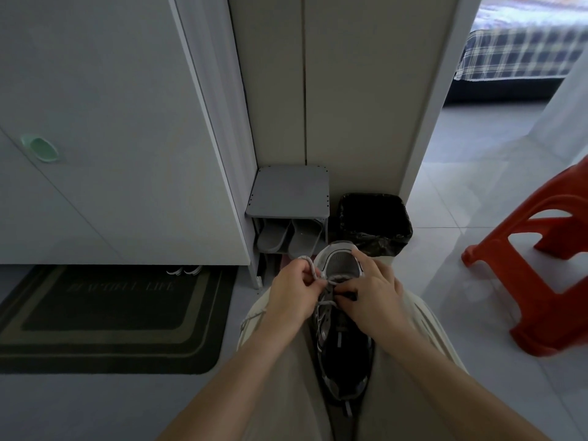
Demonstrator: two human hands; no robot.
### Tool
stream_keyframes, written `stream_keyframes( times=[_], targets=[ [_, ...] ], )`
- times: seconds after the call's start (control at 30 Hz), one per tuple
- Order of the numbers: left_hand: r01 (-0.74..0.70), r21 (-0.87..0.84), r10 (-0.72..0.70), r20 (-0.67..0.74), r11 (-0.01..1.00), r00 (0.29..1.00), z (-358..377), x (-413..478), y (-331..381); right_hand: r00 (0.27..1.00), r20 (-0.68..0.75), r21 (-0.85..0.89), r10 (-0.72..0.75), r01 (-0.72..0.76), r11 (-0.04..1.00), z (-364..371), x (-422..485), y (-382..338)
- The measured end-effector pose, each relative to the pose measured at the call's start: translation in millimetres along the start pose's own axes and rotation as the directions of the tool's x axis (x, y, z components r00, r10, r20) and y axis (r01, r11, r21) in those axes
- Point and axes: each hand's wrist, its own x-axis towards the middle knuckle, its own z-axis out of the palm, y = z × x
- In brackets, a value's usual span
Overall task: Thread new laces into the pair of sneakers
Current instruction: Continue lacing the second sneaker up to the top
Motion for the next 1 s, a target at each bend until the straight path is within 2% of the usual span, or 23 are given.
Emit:
stream_keyframes(
  times=[0.13,0.37,0.43,0.53,0.67,0.8,1.0],
  targets=[
    [-0.131,0.171,0.132,0.005,0.976,0.991,2.9,0.5,1.2,1.000,-0.009,0.015,0.002,-0.002,1.000,0.2,-0.8,0.4],
    [-0.176,0.225,0.167,0.058,0.958,0.984,6.8,-0.3,-1.2,1.000,-0.024,0.028,-0.013,0.014,1.000,3.9,-1.2,1.4],
    [-0.129,0.164,0.125,0.036,0.978,0.992,7.5,-0.5,-2.0,1.000,-0.021,0.029,-0.007,0.008,1.000,4.0,-0.8,1.1],
    [-0.002,-0.026,0.002,0.017,1.000,1.000,6.7,-1.5,-4.7,1.000,-0.023,0.063,0.017,-0.015,0.998,4.9,0.9,0.8],
    [0.081,-0.170,-0.063,0.112,0.982,0.992,6.9,-7.2,-6.4,0.998,-0.046,0.101,0.036,-0.031,0.994,11.0,2.3,-0.2],
    [0.128,-0.098,-0.104,0.222,0.987,0.970,2.7,-12.3,-0.5,0.998,-0.057,0.047,0.001,0.001,0.999,11.2,1.5,1.7],
    [0.143,0.005,-0.142,0.166,0.990,0.976,1.8,-17.9,3.5,0.975,-0.185,-0.071,-0.121,0.109,0.991,11.0,-6.5,8.6]
  ],
)
